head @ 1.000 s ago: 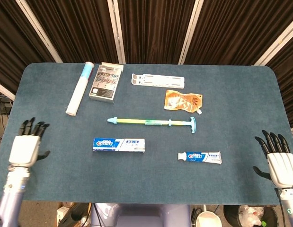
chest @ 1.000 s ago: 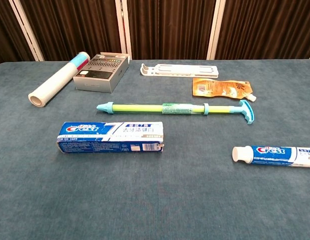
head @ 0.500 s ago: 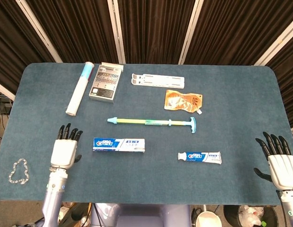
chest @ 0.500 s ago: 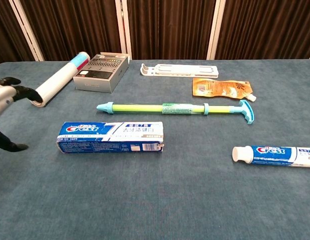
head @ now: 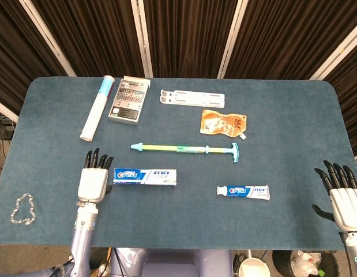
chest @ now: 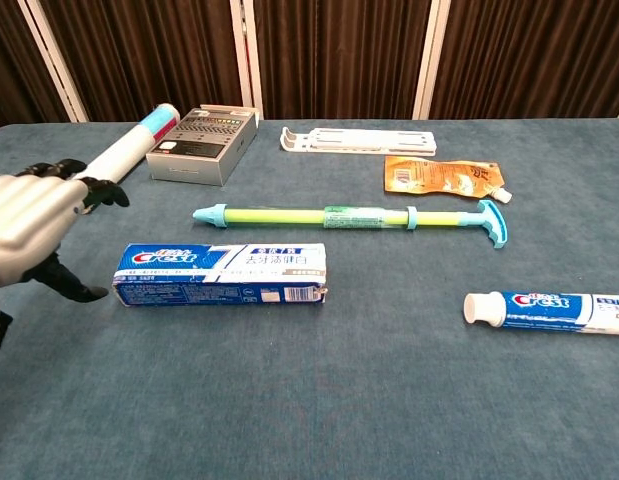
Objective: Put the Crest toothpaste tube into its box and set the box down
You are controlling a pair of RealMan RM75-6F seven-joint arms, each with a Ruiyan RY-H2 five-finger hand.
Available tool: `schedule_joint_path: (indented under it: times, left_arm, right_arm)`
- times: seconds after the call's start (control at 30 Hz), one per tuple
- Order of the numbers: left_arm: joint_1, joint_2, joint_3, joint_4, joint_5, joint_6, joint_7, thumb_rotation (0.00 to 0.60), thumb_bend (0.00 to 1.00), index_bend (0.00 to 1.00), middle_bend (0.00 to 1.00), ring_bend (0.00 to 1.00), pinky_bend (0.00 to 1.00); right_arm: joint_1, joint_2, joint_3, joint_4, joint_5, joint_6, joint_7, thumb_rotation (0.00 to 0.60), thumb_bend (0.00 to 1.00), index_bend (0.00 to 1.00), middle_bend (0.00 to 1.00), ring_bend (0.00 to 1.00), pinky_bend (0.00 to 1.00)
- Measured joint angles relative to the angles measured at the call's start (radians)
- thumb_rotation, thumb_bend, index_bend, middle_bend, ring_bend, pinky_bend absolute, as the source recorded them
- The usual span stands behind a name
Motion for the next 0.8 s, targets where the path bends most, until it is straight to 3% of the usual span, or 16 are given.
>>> schedule_joint_path:
  times: [0.53,0.8]
  left_arm:
    - [-0.061,-0.121,-0.009,0.095,-0.024,-0.073,-0.029,0.600,0.07,0.24,0.22,0.00,0.07]
    - [-0.083,-0.156,-0.024,0.124,-0.015,-0.073,-0.038,0.600,0.14,0.26,0.25,0.01,0.07]
  right_arm:
    - [-0.011,0.015,-0.002,-0.003,0.004,0.008,-0.011,0.600,0.16,0.16,0.05,0.02,0.00]
    - [-0.018,0.020,-0.002,-0.010,0.003,0.019,-0.017,0.600,0.16,0.16,0.05,0.02,0.00]
